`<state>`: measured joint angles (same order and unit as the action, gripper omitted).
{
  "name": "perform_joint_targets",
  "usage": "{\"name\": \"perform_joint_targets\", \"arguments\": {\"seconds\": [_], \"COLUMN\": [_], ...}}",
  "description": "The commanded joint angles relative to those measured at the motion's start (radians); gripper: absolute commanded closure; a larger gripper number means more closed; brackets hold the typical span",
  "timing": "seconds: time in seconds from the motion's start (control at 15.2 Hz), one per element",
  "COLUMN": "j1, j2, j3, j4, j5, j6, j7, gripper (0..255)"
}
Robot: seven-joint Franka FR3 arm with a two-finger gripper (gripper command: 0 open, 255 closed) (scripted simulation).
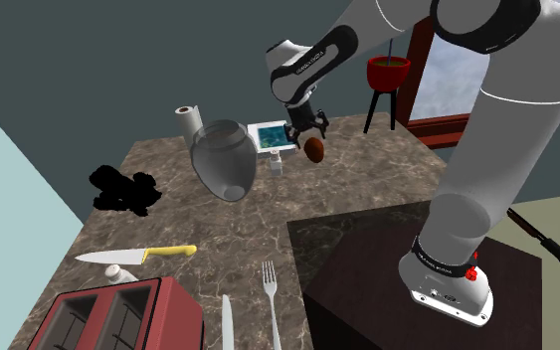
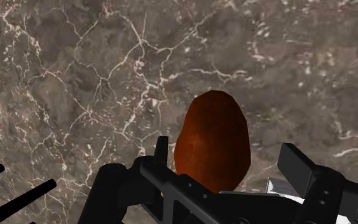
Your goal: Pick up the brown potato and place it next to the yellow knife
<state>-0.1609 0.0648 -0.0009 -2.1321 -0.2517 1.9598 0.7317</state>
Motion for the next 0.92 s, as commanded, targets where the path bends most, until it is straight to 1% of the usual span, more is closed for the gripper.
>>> {"name": "perform_joint_targets", "arguments": {"seconds": [0.0, 0.4, 0.86], "j1": [-0.004, -0.012, -0.012], "j2": [0.016, 0.038, 0.038], "j3": [-0.005, -0.013, -0.013], "j4": [-0.010, -0.060, -0.060], "j5": [-0.007, -0.020, -0.020], "j6": [0.023, 0.096, 0.096], "j7": [0.011, 0.017, 0.017], "gripper": [0, 0, 0]}}
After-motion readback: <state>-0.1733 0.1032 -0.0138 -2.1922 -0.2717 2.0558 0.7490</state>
